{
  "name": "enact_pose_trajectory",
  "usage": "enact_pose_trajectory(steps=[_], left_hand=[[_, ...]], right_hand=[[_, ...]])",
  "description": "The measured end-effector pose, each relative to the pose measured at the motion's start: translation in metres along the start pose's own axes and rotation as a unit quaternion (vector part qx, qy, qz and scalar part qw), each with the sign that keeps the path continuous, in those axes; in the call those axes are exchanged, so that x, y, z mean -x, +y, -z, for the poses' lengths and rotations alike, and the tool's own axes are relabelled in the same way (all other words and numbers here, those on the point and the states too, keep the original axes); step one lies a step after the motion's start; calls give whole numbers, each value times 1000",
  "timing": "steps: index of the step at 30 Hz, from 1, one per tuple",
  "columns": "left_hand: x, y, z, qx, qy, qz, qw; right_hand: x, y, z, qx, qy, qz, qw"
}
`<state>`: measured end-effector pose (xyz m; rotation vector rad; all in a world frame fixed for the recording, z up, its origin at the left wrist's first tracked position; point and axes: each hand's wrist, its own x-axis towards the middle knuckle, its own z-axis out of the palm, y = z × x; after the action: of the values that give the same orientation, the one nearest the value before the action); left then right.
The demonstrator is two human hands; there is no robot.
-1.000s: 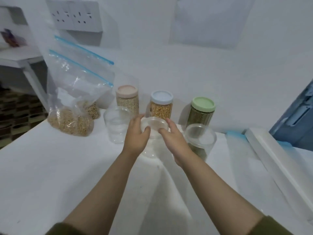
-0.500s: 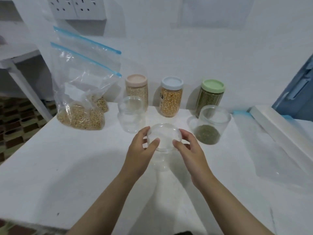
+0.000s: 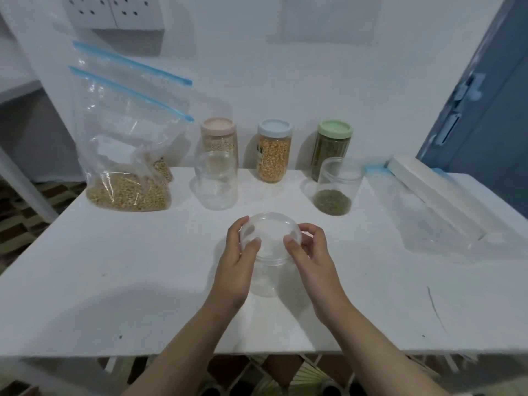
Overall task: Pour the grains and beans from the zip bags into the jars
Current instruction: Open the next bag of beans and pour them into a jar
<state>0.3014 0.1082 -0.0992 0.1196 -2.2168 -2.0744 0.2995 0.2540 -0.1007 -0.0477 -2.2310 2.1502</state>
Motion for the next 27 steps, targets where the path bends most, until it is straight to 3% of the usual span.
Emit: enact_pose_trajectory(steps=[6,20,23,27], left_hand=[[2,-5,-2,5,-10,-19,1000],[-25,-6,25,26,-156,19,987],[-24,-7,33,9,-160,10,987],[-17,-16,38,3,-159,-9,987]], right_hand=[[-2,-3,-6,-12,33,8,999],[-26,-17,7,76,-38,0,996],[-19,-13,12,95,0,7,995],[-6,-3,14,80,-66,21,994]])
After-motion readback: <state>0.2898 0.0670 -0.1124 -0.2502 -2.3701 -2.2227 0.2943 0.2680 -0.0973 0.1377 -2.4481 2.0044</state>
